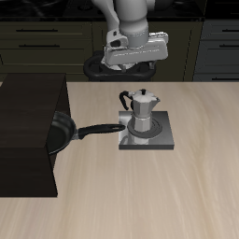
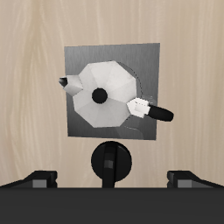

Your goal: Place the moka pot on the stove and turn on the stove

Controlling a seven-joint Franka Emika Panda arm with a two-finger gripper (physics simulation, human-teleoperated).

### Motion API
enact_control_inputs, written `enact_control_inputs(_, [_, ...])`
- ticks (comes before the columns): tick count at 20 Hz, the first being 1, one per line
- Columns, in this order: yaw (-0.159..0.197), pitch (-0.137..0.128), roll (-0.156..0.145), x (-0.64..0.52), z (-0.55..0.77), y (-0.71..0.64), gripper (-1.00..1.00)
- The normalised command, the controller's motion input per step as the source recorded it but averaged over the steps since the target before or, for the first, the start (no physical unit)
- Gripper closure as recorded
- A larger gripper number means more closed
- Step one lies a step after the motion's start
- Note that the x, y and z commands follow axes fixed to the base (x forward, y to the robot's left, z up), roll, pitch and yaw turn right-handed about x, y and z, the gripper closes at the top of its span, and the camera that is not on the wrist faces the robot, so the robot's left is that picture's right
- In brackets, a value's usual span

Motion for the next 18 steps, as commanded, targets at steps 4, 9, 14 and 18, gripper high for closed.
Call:
enact_control_inputs(4, [0.012, -0.031, 0.004, -0.18, 0.05, 0.04, -1.00])
enact_control_inputs(9, [-0.043, -0.034, -0.020, -0.33, 0.10, -0.04, -1.00])
enact_control_inputs(14, [-0.022, -0.030, -0.039, -0.13, 0.11, -0.12, -1.00])
enact_control_inputs(18, [-0.017, -0.013, -0.030, -0.22, 0.08, -0.06, -1.00])
